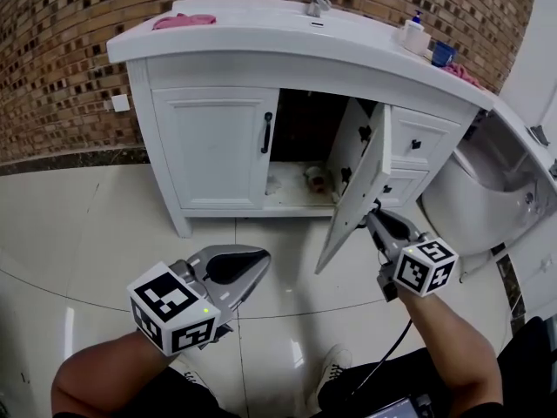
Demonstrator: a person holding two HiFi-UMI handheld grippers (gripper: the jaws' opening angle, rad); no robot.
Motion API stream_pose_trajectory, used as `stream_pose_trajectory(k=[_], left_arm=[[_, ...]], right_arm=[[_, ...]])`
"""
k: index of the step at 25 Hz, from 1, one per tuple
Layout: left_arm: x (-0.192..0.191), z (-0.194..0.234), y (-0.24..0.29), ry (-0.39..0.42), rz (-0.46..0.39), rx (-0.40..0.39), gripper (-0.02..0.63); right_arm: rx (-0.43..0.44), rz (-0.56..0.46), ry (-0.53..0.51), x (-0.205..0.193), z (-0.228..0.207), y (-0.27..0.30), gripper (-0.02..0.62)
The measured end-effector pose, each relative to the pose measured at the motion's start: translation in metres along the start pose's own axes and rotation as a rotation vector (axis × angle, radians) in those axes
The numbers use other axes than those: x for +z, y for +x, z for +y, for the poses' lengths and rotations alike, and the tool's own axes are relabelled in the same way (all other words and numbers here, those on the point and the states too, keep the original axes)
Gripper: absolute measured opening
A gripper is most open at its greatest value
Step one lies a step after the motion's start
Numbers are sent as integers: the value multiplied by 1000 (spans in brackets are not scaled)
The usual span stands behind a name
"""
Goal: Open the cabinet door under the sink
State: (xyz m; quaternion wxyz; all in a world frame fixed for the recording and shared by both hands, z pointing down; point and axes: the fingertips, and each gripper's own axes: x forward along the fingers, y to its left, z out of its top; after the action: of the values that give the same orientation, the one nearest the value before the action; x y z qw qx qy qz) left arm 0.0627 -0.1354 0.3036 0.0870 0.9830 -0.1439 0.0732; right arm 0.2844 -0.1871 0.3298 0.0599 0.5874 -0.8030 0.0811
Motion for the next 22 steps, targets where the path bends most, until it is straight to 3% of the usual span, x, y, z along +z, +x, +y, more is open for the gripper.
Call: stream_pose_trajectory(k=[12, 22], left_arm=[[-3, -10, 26, -11, 19, -49, 6], [0, -15, 45, -21, 22, -76, 6]], right_arm=[[-140, -21, 43, -8, -72, -54, 31], [-180, -82, 41, -8, -111, -71, 26]])
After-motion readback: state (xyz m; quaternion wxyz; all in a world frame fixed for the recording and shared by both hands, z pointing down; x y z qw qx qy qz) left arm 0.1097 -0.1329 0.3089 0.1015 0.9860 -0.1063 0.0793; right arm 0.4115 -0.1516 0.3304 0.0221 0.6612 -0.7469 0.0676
